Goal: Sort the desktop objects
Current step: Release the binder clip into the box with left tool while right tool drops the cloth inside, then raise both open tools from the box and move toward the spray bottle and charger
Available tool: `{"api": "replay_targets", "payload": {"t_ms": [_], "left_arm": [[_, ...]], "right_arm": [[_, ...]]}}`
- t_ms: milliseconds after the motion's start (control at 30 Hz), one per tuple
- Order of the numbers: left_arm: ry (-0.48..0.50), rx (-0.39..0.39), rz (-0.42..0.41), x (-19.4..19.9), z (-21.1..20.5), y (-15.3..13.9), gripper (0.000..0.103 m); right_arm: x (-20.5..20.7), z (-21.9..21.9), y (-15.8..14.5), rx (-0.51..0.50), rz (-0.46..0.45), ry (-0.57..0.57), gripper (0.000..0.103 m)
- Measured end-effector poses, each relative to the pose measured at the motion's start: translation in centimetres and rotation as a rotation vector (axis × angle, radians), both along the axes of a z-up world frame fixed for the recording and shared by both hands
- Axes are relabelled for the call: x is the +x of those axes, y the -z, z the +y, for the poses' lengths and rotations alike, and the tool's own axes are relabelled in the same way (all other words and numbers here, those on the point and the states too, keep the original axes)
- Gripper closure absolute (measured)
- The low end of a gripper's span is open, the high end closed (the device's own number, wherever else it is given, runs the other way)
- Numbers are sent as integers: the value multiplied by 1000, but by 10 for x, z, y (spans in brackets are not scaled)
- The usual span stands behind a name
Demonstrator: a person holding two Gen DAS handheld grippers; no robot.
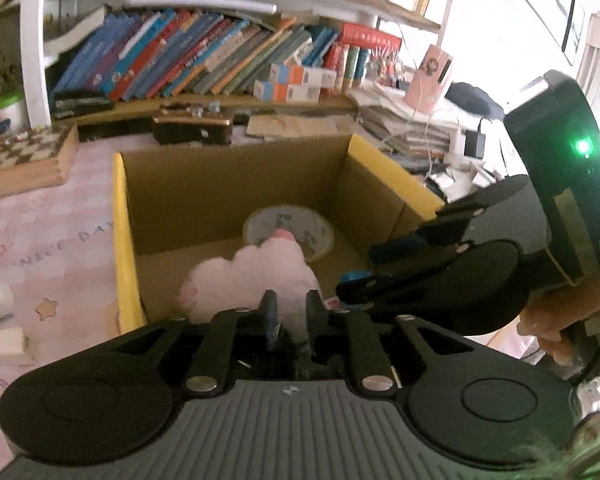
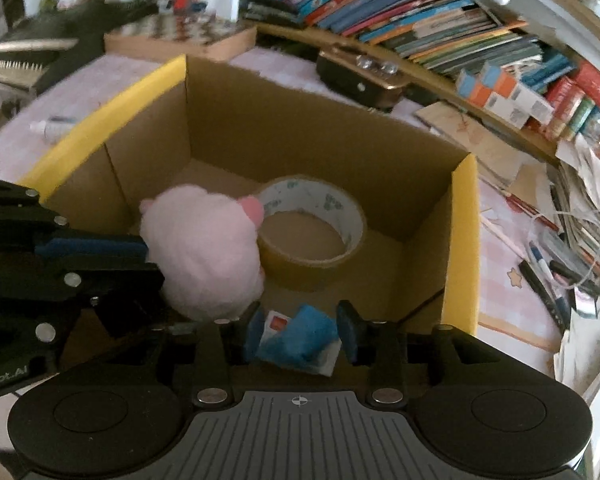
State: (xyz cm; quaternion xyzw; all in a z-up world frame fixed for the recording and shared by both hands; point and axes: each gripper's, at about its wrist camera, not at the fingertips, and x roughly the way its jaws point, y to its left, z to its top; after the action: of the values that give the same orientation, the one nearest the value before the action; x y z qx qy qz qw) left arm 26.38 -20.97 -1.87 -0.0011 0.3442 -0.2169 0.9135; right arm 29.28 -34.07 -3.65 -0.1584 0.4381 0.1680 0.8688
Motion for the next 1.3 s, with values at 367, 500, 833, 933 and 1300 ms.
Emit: {"api": "replay_targets", "payload": {"t_ms": [367, 500, 833, 933, 1300], "left_arm": [[-53, -32, -149, -38, 17, -40, 54], [-95, -43, -172, -54, 27, -46, 43], [-193, -38, -191, -84, 46, -39, 13], [-205, -25, -184, -89, 53, -34, 10], [-180, 11, -145, -112, 79, -18, 0]], "right_arm": [[-46, -19, -36, 139, -193, 144, 53], [-65, -26, -44, 187, -246, 199, 53], [-108, -27, -37, 203, -327, 320, 35], [-121, -24, -29, 206, -314, 362, 28], [-156, 17, -14, 171, -283, 435, 13]]}}
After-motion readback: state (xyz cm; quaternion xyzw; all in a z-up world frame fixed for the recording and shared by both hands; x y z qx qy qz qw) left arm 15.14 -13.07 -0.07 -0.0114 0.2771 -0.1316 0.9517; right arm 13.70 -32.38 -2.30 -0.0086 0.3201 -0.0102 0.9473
